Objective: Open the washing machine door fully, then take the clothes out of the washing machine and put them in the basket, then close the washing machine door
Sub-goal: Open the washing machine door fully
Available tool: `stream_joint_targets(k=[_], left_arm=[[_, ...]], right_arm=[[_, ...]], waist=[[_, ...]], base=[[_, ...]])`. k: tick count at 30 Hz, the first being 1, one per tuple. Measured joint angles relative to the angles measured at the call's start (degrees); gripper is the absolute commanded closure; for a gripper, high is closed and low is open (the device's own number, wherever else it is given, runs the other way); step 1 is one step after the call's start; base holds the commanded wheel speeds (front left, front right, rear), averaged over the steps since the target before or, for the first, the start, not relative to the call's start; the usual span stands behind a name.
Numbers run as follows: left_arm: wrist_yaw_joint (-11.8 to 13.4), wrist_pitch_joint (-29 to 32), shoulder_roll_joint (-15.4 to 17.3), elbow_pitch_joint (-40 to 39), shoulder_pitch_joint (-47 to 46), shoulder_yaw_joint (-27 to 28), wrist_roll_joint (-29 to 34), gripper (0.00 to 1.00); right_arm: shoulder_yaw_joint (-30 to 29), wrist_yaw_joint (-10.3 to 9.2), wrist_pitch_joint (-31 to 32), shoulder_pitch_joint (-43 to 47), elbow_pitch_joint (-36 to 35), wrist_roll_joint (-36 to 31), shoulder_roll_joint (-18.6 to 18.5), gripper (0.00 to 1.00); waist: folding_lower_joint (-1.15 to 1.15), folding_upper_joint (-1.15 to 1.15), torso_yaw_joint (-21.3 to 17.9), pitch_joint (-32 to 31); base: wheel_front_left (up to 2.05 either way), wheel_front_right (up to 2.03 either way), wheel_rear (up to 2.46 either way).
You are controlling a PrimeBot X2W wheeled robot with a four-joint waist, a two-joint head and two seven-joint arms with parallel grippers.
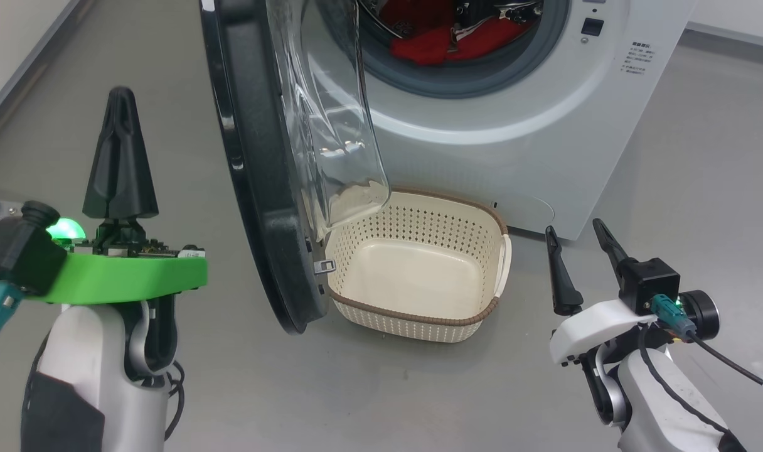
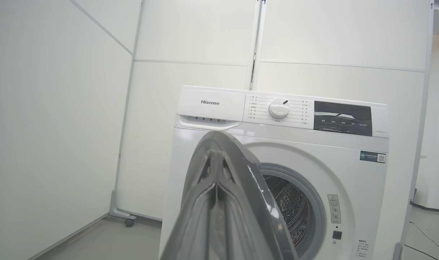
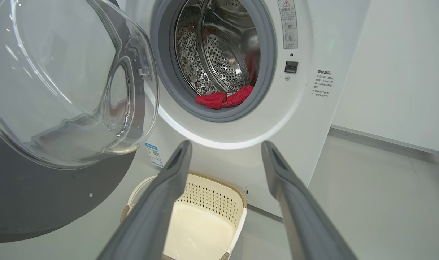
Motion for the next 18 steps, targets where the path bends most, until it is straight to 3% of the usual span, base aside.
stream_joint_targets(k=[6, 18], left_arm=[[-0.01, -0.02, 0.07, -7.13, -1.99, -5.57, -2.01, 1.00], [-0.04, -0.02, 0.45, -11.84, -1.53, -27.95, -2.15, 1.00]], right_arm=[[-0.33, 0.00, 0.00, 0.26, -0.01, -0.54, 0.32, 0.00], [-0.73, 0.10, 0.00, 0.79, -0.07, -1.20, 0.97, 0.00]], waist=[[0.00, 0.00, -0.05, 0.12], [0.00, 0.00, -0.18, 0.14]], base=[[0.00, 0.00, 0.00], [0.00, 0.00, 0.00]])
